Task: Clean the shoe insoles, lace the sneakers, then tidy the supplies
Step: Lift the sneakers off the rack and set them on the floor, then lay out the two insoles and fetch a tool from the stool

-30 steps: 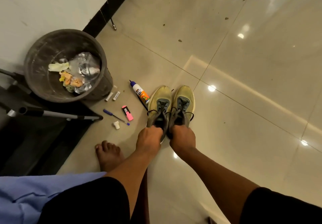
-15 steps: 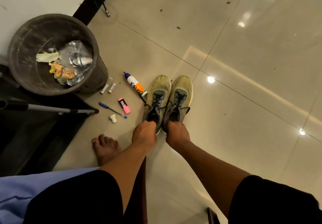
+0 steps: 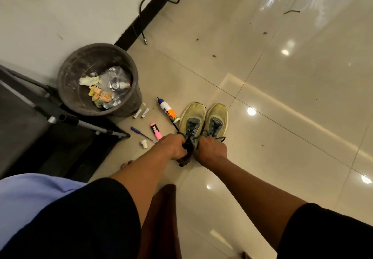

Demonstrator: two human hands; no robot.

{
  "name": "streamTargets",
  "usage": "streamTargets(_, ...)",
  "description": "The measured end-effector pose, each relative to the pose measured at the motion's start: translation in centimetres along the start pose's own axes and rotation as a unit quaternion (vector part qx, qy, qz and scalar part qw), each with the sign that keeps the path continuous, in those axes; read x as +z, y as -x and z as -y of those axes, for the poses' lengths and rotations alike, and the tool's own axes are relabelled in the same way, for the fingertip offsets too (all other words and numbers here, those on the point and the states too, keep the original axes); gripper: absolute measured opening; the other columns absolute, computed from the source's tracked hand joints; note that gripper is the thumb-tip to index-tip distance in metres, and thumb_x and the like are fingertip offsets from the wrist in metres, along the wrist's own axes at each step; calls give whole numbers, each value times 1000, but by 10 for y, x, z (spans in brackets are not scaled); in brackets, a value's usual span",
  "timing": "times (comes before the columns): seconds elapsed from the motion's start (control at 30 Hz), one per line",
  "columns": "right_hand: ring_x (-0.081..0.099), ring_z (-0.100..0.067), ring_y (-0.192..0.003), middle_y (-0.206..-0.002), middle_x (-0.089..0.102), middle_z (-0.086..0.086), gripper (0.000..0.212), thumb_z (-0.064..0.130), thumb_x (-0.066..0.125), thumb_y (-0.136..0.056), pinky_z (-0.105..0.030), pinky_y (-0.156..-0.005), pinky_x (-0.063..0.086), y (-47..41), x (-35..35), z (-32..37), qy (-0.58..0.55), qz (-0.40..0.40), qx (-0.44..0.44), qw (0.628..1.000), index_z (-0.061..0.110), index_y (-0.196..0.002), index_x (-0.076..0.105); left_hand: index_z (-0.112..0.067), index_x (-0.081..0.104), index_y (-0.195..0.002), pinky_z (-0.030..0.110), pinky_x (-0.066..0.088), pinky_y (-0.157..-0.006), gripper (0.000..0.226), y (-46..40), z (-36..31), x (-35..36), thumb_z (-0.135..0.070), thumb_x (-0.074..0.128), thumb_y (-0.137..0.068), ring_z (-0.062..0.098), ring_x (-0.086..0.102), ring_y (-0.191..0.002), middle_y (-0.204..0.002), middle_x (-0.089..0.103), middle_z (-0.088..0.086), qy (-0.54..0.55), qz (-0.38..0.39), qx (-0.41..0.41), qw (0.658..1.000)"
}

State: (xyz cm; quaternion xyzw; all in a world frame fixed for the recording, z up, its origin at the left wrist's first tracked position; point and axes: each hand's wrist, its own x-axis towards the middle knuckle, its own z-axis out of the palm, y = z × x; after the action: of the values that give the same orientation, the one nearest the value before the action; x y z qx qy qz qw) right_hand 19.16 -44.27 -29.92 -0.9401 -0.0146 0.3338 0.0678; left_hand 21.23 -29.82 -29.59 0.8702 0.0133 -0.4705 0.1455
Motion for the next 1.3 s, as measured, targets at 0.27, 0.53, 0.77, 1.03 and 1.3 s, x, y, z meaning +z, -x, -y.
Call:
streamTargets(0.27, 63, -32, -98, -109, 65, -9, 26, 37, 56, -94, -34, -67, 42, 29, -97, 48, -18, -119, -78, 990, 17, -110, 58, -27, 55, -138, 39, 49, -101, 47, 90, 14, -89, -43, 59, -94, 27, 56, -125, -138, 58, 4, -56, -160, 2, 986)
streamTargets(0.53, 62, -26, -90, -105, 66, -3, 31, 45, 55, -94, -32, -66, 37, 103, -179, 153, -39, -236, -231, 943, 21, -113, 61, -31, 67, -112, 37, 56, -77, 28, 233, 59, -124, -45, 58, -91, 22, 67, -92, -104, 72, -2, -29, -426, -17, 904)
streamTargets(0.77, 60, -20, -81, -97, 67, -1, 27, 44, 54, -92, -27, -59, 41, 168, -198, 260, -11, -271, -358, 893, 20, -103, 62, -27, 64, -126, 41, 55, -90, 38, 334, 146, -111, -45, 61, -93, 23, 65, -111, -122, 69, -2, 46, -512, -111, 851)
streamTargets(1.03, 63, -29, -99, -106, 66, -6, 34, 46, 55, -91, -35, -70, 44, 218, -164, 366, 86, -243, -484, 836, 19, -111, 59, -21, 59, -136, 36, 49, -97, 48, 398, 248, -70, -47, 60, -94, 25, 57, -125, -137, 62, 2, 146, -523, -224, 809)
streamTargets(1.3, 62, -32, -105, -111, 65, -8, 34, 46, 57, -92, -39, -78, 48, 238, -87, 444, 113, -162, -530, 825, 17, -111, 59, -14, 53, -137, 40, 49, -94, 57, 406, 349, -21, -52, 59, -95, 30, 56, -123, -138, 58, 9, 234, -440, -311, 809)
